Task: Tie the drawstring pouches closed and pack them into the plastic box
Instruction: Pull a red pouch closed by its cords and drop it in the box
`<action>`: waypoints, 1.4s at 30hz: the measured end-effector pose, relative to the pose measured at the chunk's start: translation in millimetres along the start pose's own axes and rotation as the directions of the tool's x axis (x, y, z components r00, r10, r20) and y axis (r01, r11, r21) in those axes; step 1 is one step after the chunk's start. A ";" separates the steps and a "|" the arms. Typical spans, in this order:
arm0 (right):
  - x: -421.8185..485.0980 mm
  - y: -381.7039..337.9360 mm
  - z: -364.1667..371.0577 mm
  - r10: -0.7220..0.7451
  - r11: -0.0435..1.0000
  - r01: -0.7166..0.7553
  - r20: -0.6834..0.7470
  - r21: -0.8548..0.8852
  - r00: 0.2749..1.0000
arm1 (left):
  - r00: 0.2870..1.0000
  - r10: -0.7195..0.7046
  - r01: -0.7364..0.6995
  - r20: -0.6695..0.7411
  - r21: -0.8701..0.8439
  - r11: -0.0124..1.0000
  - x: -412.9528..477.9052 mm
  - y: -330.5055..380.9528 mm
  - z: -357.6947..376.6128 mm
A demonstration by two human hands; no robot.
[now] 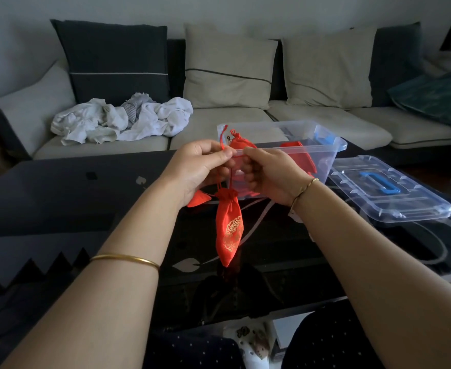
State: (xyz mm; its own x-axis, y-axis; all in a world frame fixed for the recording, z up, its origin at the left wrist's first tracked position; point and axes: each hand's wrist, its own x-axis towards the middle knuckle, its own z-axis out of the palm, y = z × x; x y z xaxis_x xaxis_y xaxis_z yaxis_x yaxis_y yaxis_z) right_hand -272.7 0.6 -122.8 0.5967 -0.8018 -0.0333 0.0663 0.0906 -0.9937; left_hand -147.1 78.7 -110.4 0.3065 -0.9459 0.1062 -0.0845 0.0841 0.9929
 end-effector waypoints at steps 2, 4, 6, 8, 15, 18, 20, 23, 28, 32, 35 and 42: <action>-3.1 -2.0 -5.0 0.101 0.995 -0.098 0.092 -0.031 0.991 | 0.999 0.009 -0.010 -0.045 -0.009 1.000 1.2 -1.7 -2.4; -7.7 -1.8 -7.3 0.213 0.963 -0.176 0.174 -0.205 0.961 | 0.997 0.031 -0.030 -0.065 0.015 0.999 2.4 -2.9 -3.7; -9.5 0.8 -6.7 0.260 0.911 -0.190 0.150 -0.366 0.954 | 0.998 0.044 -0.042 -0.052 0.053 0.998 2.4 -2.9 -3.5; -6.8 3.1 -3.8 0.180 0.895 -0.150 0.032 -0.419 0.983 | 0.998 0.059 -0.057 -0.021 0.077 0.995 1.0 -0.6 -3.2; 4.4 12.0 7.6 -0.073 0.987 0.071 -0.011 -0.141 0.997 | 0.936 0.337 -0.343 0.105 0.490 0.801 -0.2 1.3 -1.0; 5.1 15.0 9.1 -0.028 0.988 0.030 0.016 -0.149 0.999 | 0.893 0.433 -0.401 0.122 0.650 0.645 -0.9 -2.3 0.2; 3.5 15.2 7.5 0.000 0.991 0.009 0.062 -0.133 0.998 | 0.864 0.490 -0.422 0.120 0.703 0.572 -1.7 -4.2 -0.1; 1.5 14.2 3.5 0.053 0.995 -0.039 0.160 -0.087 0.986 | 0.837 0.540 -0.426 0.089 0.724 0.542 -2.3 -6.5 0.2; 1.7 15.8 -0.1 0.079 0.996 -0.069 0.221 -0.054 0.972 | 0.839 0.543 -0.418 0.027 0.672 0.612 -0.2 -10.2 -1.4; 4.2 15.4 -2.1 0.056 0.998 -0.054 0.168 -0.020 0.984 | 0.870 0.493 -0.379 -0.017 0.615 0.692 2.2 -12.5 -3.6; 7.4 16.1 -4.8 0.013 1.000 -0.011 0.077 -0.026 0.997 | 0.903 0.426 -0.322 -0.066 0.552 0.769 4.2 -15.0 -6.9; 8.6 18.7 -8.3 0.035 0.935 -0.021 -0.034 0.353 0.999 | 0.955 0.214 -0.042 -0.207 0.619 0.785 9.1 -21.7 -17.5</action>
State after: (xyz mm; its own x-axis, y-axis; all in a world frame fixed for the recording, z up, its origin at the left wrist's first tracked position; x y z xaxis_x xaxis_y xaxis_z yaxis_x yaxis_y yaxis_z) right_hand -272.9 -9.5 -142.5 0.5709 -0.8179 -0.0719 0.3319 0.3100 -0.8909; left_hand -125.9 73.7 -130.1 0.4705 -0.8204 0.3249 -0.6656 -0.0883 0.7410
